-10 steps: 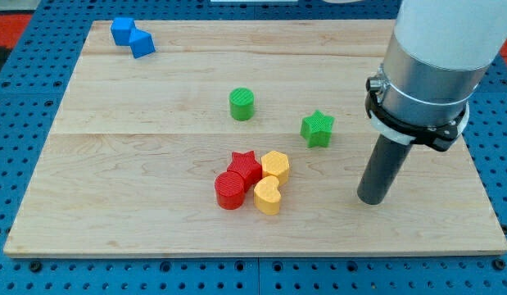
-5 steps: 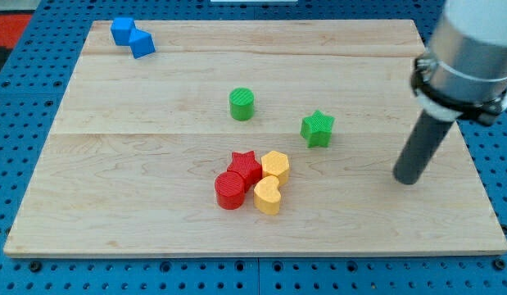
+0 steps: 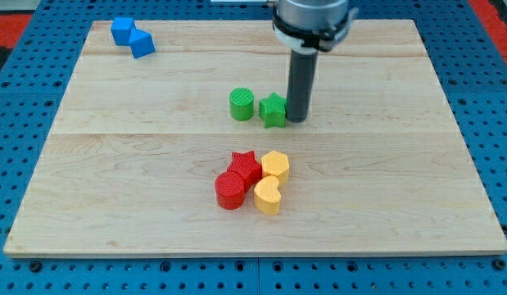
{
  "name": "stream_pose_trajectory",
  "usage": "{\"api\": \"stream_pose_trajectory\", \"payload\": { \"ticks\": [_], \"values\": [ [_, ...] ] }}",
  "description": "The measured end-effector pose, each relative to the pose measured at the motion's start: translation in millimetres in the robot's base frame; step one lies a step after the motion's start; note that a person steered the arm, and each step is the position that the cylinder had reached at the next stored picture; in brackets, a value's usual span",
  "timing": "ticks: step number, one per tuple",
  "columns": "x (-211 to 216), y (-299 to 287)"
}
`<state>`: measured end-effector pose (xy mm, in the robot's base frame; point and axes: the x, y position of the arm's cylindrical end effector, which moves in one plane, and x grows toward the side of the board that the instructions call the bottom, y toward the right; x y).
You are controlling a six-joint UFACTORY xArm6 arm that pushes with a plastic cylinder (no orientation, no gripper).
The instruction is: Push the green star and the green circle closer to the blue triangle
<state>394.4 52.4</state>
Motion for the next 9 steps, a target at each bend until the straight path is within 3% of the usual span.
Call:
{"api": "stream_pose_trajectory", "payload": {
  "ticks": [1,4,6,8,9],
  "values": [
    [-27.8,-31.0],
    [6.7,-30.6],
    [6.9,-85.0],
    [26.9,-97.9],
    [-2.2,-135.7]
  ]
}}
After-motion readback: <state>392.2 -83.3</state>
